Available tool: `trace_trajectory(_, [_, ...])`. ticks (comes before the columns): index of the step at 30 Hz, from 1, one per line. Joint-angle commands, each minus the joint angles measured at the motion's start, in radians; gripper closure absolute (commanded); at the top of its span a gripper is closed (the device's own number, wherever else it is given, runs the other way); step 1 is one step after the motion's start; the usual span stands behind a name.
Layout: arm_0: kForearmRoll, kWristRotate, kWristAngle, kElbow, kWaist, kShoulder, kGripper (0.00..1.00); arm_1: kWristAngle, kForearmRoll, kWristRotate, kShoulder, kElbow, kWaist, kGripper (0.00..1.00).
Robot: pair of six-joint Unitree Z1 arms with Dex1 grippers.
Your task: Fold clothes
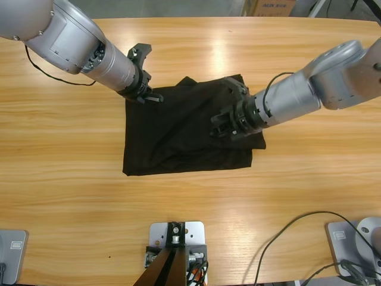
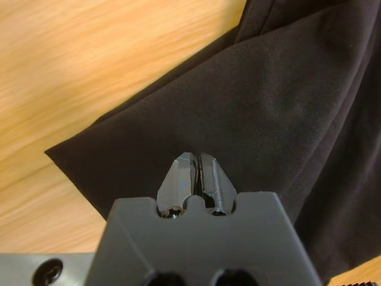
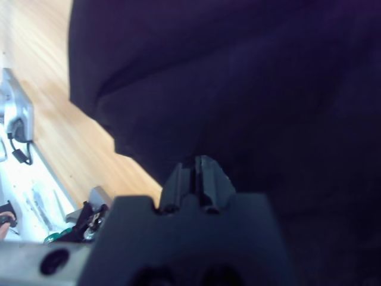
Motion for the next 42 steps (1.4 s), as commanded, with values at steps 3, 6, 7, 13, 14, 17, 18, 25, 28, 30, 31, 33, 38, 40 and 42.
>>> trace_trajectory(3, [0.004, 0.001, -0.029, 0.004, 0.008, 0.061, 1.0, -0.072, 0.004, 0.081, 0.089, 0.061, -0.014, 1.0])
trace_trajectory(6, [0.004, 0.003, -0.029, 0.004, 0.008, 0.062, 1.0, -0.139, 0.08, 0.149, 0.057, 0.088, -0.027, 1.0])
trace_trajectory(7, [0.004, 0.003, -0.029, 0.005, 0.008, 0.063, 1.0, -0.158, 0.104, 0.168, 0.035, 0.091, -0.028, 1.0])
trace_trajectory(13, [0.004, 0.006, -0.028, 0.008, 0.008, 0.065, 1.0, -0.225, 0.197, 0.182, -0.06, 0.086, -0.028, 1.0])
trace_trajectory(14, [0.004, 0.007, -0.028, 0.009, 0.008, 0.067, 1.0, -0.232, 0.201, 0.182, -0.062, 0.086, -0.028, 1.0])
trace_trajectory(17, [0.004, 0.011, -0.028, 0.014, 0.007, 0.06, 1.0, -0.237, 0.208, 0.182, -0.059, 0.086, -0.028, 1.0])
trace_trajectory(18, [0.005, 0.012, -0.028, 0.014, 0.007, 0.048, 1.0, -0.237, 0.208, 0.179, -0.054, 0.086, -0.028, 1.0])
trace_trajectory(25, [0.033, 0.001, -0.072, 0.088, -0.092, -0.131, 1.0, -0.233, 0.196, 0.172, -0.028, 0.086, -0.028, 1.0])
trace_trajectory(28, [0.04, 0.0, -0.109, 0.088, -0.12, -0.157, 1.0, -0.23, 0.187, 0.172, -0.016, 0.086, -0.024, 1.0])
trace_trajectory(30, [0.092, 0.0, -0.11, 0.072, -0.12, -0.113, 1.0, -0.23, 0.186, 0.172, -0.016, 0.086, -0.023, 1.0])
trace_trajectory(31, [0.093, 0.0, -0.114, 0.078, -0.116, -0.085, 1.0, -0.23, 0.186, 0.172, -0.019, 0.086, -0.023, 1.0])
trace_trajectory(33, [0.089, 0.002, -0.114, 0.074, -0.104, -0.036, 1.0, -0.231, 0.186, 0.172, -0.026, 0.089, -0.023, 1.0])
trace_trajectory(38, [0.135, 0.003, -0.123, -0.001, -0.084, 0.097, 1.0, -0.231, 0.182, 0.17, -0.03, 0.089, -0.023, 1.0])
trace_trajectory(40, [0.17, -0.015, -0.117, -0.016, -0.082, 0.132, 1.0, -0.23, 0.183, 0.17, -0.035, 0.089, -0.023, 1.0])
trace_trajectory(42, [0.206, -0.022, -0.098, -0.031, -0.077, 0.147, 1.0, -0.23, 0.19, 0.171, -0.042, 0.089, -0.023, 1.0])
